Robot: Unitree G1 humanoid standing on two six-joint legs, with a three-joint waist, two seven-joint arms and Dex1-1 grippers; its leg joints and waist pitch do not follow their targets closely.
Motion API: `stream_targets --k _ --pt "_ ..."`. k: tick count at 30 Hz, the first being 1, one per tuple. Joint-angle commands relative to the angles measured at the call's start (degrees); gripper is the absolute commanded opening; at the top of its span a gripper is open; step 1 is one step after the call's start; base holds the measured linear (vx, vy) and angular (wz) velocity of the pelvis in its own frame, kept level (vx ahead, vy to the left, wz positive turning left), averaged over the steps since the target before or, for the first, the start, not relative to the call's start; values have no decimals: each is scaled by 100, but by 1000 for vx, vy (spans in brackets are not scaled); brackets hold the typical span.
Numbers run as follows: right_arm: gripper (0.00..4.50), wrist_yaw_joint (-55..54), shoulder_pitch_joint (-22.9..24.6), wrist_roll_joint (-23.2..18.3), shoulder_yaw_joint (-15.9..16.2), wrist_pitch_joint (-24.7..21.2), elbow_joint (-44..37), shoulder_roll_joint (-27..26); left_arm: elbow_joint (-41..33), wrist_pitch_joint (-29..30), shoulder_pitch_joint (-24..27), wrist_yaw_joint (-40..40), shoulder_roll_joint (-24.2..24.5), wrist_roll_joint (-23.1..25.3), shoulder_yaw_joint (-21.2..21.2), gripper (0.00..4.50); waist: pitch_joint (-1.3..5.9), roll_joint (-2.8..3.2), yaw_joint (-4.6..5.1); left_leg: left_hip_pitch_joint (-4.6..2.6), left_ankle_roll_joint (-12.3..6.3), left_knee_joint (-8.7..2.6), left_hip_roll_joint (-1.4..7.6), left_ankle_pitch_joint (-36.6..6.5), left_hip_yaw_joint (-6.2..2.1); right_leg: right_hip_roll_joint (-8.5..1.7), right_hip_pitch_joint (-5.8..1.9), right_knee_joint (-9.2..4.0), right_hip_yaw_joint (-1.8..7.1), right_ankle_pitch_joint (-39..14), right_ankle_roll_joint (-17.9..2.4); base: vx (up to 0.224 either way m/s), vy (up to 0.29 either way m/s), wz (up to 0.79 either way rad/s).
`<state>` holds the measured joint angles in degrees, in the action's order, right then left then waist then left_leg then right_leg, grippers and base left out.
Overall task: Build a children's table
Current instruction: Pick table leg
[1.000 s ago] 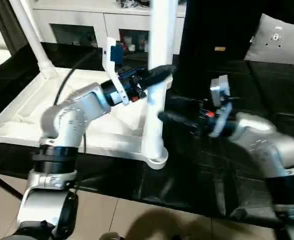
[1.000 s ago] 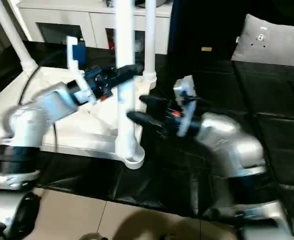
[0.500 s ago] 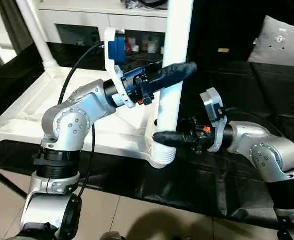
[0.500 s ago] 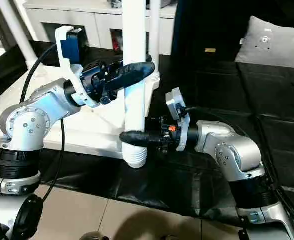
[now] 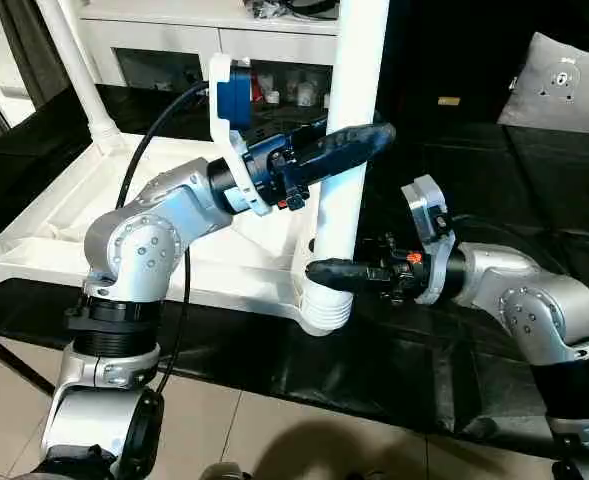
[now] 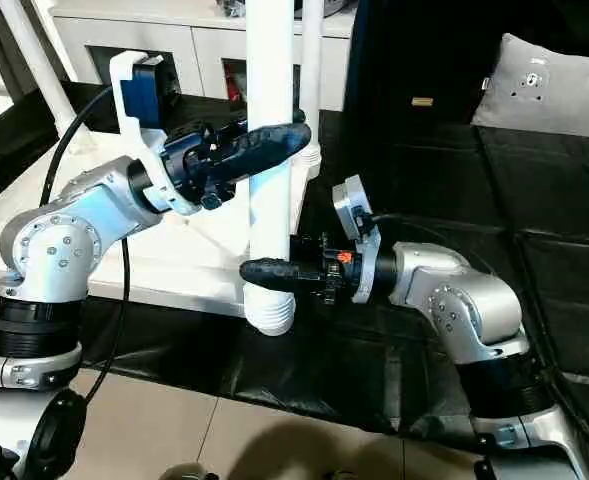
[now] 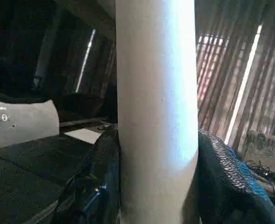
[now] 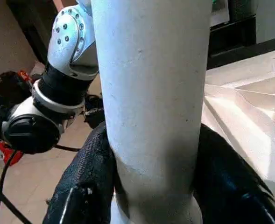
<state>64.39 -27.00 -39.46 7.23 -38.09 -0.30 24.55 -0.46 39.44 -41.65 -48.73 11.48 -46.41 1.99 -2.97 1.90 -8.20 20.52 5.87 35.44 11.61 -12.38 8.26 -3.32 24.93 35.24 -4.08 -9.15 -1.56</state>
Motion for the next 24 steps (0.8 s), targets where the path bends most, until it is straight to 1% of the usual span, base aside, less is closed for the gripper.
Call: stream_targets --k 1,2,3,4,5,6,7,9,10,11,12,13,15,16,17,18,21,24 --pt "191 -219 -70 124 -16 161 -53 -175 79 -259 -36 244 31 369 -39 233 438 -91 -15 97 -245 -342 -6 -167 80 -315 -478 -439 209 -1680 -597 0 0 0" --pt "191 -219 -70 124 -16 161 -53 -175 79 -259 -36 244 31 369 -39 247 436 -89 -3 95 -223 -350 0 -187 75 -317 -476 -445 203 -1751 -557 0 0 0" --pt "191 -343 -93 217 -26 266 -11 -234 100 -315 -30 335 2 423 -21 247 438 -90 -1 95 -223 -347 -4 -181 77 -313 -481 -452 205 -1763 -530 0 0 0" --pt "191 -584 -137 402 -39 447 71 -331 114 -442 -15 420 -33 519 -9 250 434 -83 2 92 -200 -351 6 -178 74 -319 -465 -459 206 -1786 -498 0 0 0" --pt "190 -584 -137 402 -39 447 71 -331 114 -442 -15 420 -33 519 -9 258 437 -80 7 86 -175 -352 4 -183 77 -317 -460 -458 205 -1799 -480 0 0 0" --pt "190 -709 -161 489 -40 515 104 -377 102 -485 4 483 -59 549 7 258 443 -83 2 79 -170 -352 2 -181 77 -316 -469 -451 203 -1781 -481 0 0 0" --pt "190 -987 -207 631 -85 663 151 -501 57 -625 59 573 -110 641 12 270 440 -76 -2 86 -151 -358 12 -165 71 -322 -464 -444 208 -1736 -496 0 0 0" --pt "190 -1171 -243 693 -124 713 182 -582 45 -716 87 670 -152 713 19 294 442 -77 11 89 -127 -363 12 -158 68 -322 -467 -434 207 -1658 -507 0 0 0" --pt "190 -1633 -344 911 -201 893 301 -778 83 -1026 131 910 -220 1002 -8 294 444 -73 15 89 -118 -360 12 -165 68 -327 -465 -427 210 -1626 -522 0 0 0" --pt "190 -1885 -399 991 -256 929 372 -888 129 -1259 149 1075 -260 1219 -30 315 442 -79 35 90 -88 -366 13 -168 71 -321 -462 -424 212 -1596 -522 0 0 0" --pt "190 -1897 -401 994 -259 932 374 -893 132 -1265 149 1086 -264 1225 -28 315 440 -77 28 87 -91 -368 10 -150 70 -324 -459 -439 215 -1591 -502 0 0 0" --pt "190 -2102 -441 1060 -303 989 421 -992 187 -1378 158 1277 -336 1324 8 333 441 -69 27 87 -65 -370 14 -167 69 -328 -463 -425 219 -1580 -493 0 0 0" --pt "190 -2562 -503 1181 -392 1081 491 -1223 273 -1767 208 1632 -459 1684 -27 334 440 -66 35 83 -47 -374 13 -204 69 -326 -461 -424 221 -1556 -470 0 0 0" --pt "190 -2865 -520 1404 -355 1285 536 -1378 285 -2075 299 1883 -536 2053 -178 334 443 -73 39 81 -35 -381 16 -200 67 -328 -462 -428 220 -1537 -452 0 0 0" --pt "190 -2865 -520 1404 -355 1285 536 -1378 285 -2075 299 1883 -536 2053 -178 334 443 -78 35 87 -30 -381 23 -185 62 -334 -459 -430 219 -1519 -431 0 0 0" --pt "190 -3057 -495 1569 -257 1407 544 -1514 279 -2447 411 2180 -669 2442 -345 334 450 -76 35 82 -26 -381 16 -181 67 -336 -468 -415 225 -1476 -431 0 0 0" --pt "190 -3402 -438 1833 -100 1649 541 -1778 341 -2926 546 2852 -958 3016 -487 334 452 -64 45 98 -44 -380 37 -178 60 -341 -466 -410 233 -1265 -437 0 0 0" --pt "190 -3661 -413 2057 -3 1837 590 -1959 400 -3160 601 3154 -1156 3208 -534 334 444 -64 56 94 -33 -390 33 -281 61 -348 -464 -422 235 -1308 -437 0 0 0"
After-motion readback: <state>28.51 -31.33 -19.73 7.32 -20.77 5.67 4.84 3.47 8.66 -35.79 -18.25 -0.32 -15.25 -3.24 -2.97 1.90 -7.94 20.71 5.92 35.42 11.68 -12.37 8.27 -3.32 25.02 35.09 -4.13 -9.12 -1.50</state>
